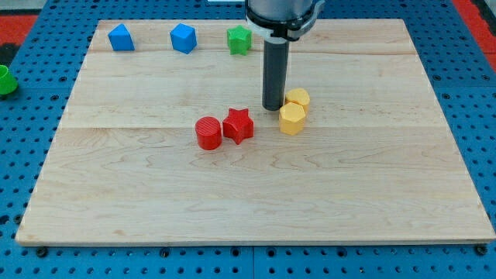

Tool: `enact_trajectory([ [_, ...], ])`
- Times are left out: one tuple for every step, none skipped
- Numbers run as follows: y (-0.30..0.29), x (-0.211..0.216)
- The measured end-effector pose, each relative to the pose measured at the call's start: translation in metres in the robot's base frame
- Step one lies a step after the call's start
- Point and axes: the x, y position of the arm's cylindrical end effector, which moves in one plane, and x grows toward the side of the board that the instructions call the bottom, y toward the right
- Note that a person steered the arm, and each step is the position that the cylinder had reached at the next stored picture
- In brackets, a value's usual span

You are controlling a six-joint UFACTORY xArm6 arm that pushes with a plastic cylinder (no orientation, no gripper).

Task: Slide the red star down a bit

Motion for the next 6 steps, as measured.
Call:
enact_trajectory([
  [0.017,0.012],
  [-0.043,-0.011],
  [-0.084,-0.011],
  [-0.069,0.019],
  [-0.048,0.016],
  [-0.018,0.016],
])
